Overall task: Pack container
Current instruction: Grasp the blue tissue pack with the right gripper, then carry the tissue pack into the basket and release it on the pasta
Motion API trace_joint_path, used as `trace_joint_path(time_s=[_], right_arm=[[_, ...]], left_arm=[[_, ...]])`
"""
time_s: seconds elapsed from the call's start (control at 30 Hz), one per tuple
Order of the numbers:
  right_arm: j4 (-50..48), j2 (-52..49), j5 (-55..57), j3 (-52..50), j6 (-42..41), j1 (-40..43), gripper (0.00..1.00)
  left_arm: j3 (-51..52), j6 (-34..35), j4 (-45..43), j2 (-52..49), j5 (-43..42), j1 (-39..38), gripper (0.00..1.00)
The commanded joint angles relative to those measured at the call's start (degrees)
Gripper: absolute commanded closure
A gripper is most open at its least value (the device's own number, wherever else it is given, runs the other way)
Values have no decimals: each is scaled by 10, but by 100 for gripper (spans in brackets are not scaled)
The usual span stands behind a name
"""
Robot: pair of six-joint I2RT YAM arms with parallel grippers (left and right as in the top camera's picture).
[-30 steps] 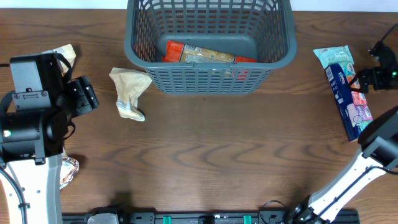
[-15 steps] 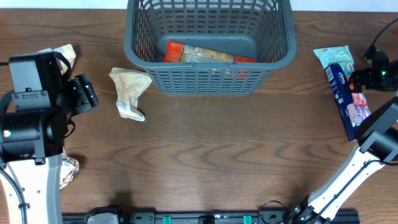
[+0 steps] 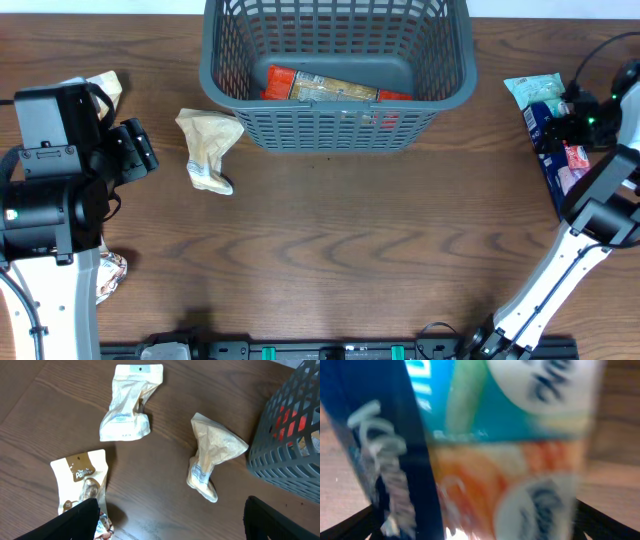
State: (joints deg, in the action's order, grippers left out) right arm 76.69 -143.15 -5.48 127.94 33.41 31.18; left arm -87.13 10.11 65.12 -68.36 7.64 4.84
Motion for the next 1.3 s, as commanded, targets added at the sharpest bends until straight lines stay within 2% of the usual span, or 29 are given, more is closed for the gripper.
trace_joint_path(time_s=[0.0, 0.17, 0.33, 0.5, 0.6, 0.77, 0.87, 1.0, 1.13, 1.17, 1.27], right_arm=[[-5, -22, 1, -2, -15, -12, 13], [-4, -39, -4, -2, -26, -19, 20], [-5, -38, -24, -2, -27, -25, 47], [4, -14, -38, 5, -27, -35, 58], [12, 16, -69, 28, -27, -42, 69], [10, 95, -101, 101, -36, -58, 95], [-12, 148, -101, 148, -64, -73, 99], [-79, 221, -110, 189, -104, -103, 99], [-148, 278, -148, 195, -107, -148, 99], [-161, 289, -161, 195, -103, -161, 99], [-182, 314, -228, 195, -26, -217, 99]], left_arm=[[-12, 0, -1, 3, -2, 3, 19], [-12, 0, -1, 3, -2, 3, 19], [-12, 0, -1, 3, -2, 3, 19], [-12, -2, -1, 3, -2, 3, 19], [-12, -2, -1, 3, -2, 3, 19], [-12, -2, -1, 3, -2, 3, 19], [-12, -2, 0, 3, -2, 3, 19], [-12, -2, 0, 3, -2, 3, 19], [-12, -2, 0, 3, -2, 3, 19], [-12, -2, 0, 3, -2, 3, 19], [-12, -2, 0, 3, -2, 3, 19]])
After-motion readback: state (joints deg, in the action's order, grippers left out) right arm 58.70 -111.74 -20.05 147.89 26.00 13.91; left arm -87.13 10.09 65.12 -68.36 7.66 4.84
